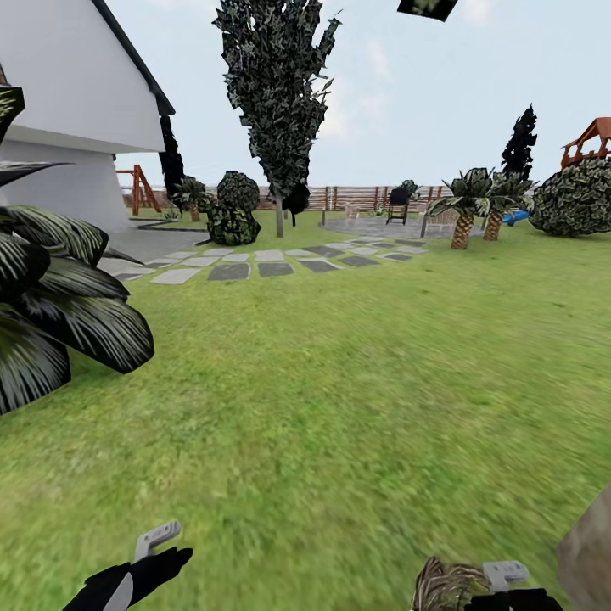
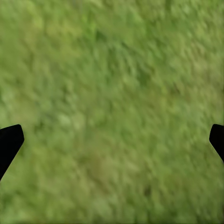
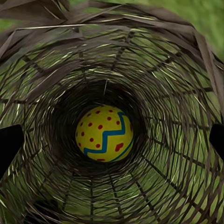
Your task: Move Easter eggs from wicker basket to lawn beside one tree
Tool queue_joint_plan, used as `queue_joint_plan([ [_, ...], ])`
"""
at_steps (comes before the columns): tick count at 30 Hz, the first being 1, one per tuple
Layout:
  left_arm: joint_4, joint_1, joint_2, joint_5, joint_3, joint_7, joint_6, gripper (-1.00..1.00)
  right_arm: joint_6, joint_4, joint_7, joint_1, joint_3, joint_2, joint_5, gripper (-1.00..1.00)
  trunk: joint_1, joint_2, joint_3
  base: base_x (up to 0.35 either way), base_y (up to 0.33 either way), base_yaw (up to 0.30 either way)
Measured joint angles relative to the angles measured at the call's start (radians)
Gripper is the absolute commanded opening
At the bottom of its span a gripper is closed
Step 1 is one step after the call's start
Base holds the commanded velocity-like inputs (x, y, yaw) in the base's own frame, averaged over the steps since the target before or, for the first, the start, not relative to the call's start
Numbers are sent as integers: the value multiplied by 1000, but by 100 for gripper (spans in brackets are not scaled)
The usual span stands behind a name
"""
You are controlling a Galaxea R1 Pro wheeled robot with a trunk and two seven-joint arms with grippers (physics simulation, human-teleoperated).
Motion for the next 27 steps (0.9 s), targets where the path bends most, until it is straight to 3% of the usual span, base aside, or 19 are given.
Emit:
queue_joint_plan([
  [22,0,0,2,1,6,0,2,100,-2,0,1,0,1,1,0,100,84,-154,-69,0,0,0],
  [27,-6,0,7,1,0,-1,-4,100,-6,2,0,0,1,-5,-3,100,84,-154,-69,0,0,0],
])
